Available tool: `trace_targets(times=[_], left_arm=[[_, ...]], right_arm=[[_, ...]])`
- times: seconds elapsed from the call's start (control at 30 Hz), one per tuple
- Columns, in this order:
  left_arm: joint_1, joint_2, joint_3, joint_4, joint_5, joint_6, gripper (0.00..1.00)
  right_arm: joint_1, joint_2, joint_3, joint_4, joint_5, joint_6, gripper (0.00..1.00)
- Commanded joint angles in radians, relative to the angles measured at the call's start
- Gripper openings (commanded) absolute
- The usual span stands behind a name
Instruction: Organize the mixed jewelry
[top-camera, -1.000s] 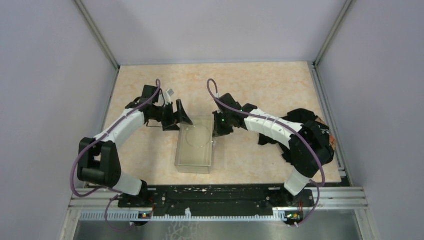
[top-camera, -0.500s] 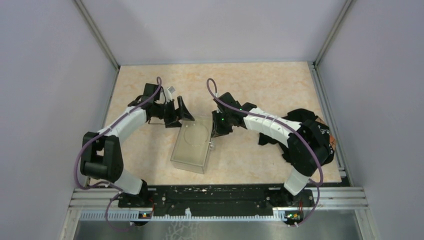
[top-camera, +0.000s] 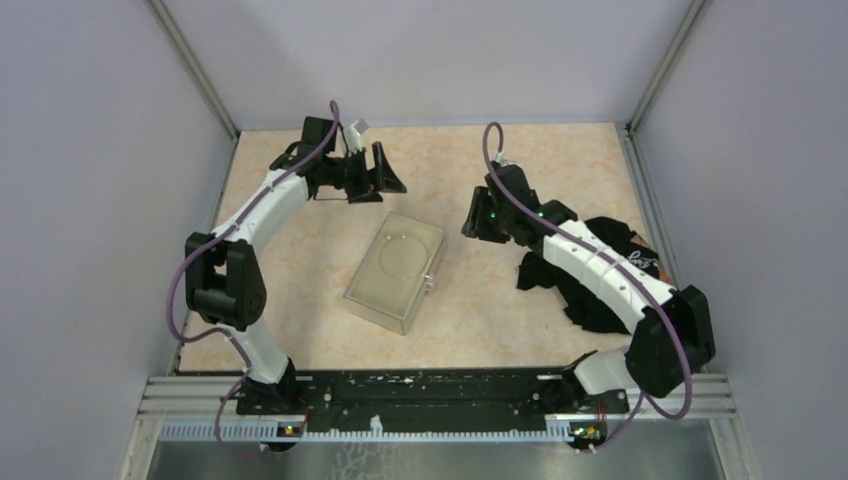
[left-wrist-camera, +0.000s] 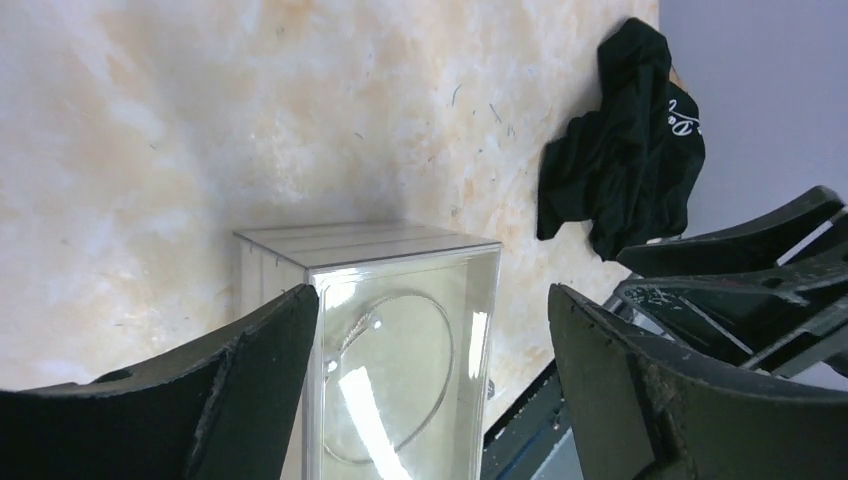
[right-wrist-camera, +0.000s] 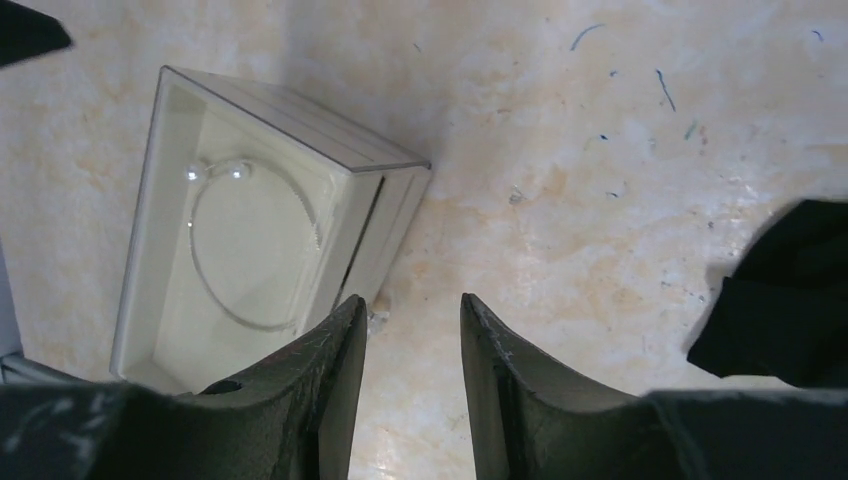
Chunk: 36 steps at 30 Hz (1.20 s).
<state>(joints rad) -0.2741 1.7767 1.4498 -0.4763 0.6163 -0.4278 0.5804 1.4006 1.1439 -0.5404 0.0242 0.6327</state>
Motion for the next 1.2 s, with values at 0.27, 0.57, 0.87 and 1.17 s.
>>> trace_targets(times=[0.27,0.57,0.87,1.17], left_arm=[[0.002,-0.192,-0.087,-0.081,-0.178,0.083,0.92],[0.004,-0.187,-0.280,-0.019,-0.108,0.043,0.92],[0.002,-0.158,-0.257,-0.022,-0.087,0.045,0.91],[0.016,-0.207,-0.070,-0.159,-0.255,0.120,0.93]], right_arm=[[0.000,0.021,-0.186,0.190,-0.106,0.131,0.11],[0.018,0.307,-0.081,0.365,-0.208,0.193,0.02],[0.025,0.391,0.008,0.403,-0.209,0.221,0.00],[-0.048,0.232,0.010,0.175,-0.033,0.049,0.14]])
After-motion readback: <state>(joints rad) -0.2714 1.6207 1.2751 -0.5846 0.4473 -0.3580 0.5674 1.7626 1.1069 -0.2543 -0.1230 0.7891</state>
